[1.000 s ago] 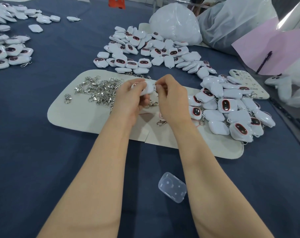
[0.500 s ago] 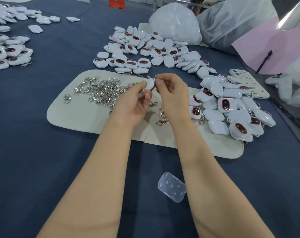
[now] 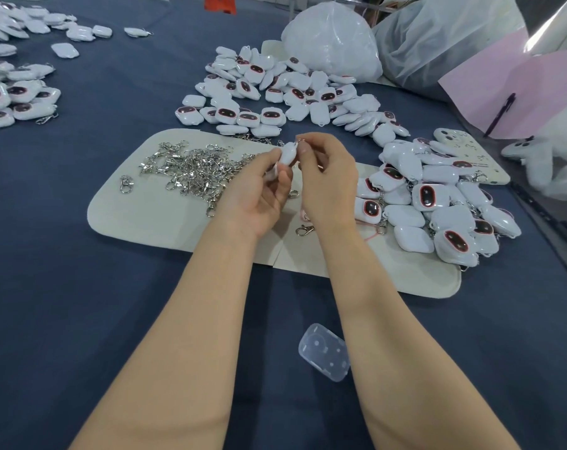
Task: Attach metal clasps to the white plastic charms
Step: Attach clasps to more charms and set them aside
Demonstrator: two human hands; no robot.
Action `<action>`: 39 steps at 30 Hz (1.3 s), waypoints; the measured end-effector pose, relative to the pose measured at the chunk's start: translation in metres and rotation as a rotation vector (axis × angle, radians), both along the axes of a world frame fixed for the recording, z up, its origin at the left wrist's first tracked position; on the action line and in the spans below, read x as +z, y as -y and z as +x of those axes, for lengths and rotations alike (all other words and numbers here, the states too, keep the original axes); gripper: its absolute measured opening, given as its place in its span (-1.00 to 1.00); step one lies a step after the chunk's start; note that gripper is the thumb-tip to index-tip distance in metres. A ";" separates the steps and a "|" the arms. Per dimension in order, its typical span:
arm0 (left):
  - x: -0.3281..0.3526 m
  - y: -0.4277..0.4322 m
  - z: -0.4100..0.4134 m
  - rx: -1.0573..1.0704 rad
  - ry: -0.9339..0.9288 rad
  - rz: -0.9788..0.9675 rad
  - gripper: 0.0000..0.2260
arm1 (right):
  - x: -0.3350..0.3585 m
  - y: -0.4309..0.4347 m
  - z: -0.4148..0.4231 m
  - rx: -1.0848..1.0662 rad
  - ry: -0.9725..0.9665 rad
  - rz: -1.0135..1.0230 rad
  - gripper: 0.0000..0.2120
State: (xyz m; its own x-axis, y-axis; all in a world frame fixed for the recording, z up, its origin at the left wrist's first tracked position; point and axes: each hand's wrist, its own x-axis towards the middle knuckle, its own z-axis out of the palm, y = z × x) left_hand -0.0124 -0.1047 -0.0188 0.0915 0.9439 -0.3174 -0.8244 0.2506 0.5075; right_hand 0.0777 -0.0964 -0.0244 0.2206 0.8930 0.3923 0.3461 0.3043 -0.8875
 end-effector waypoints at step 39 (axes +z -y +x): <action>-0.006 -0.007 0.004 0.309 -0.517 0.100 -0.89 | 0.000 -0.002 0.008 0.120 0.105 -0.100 -0.91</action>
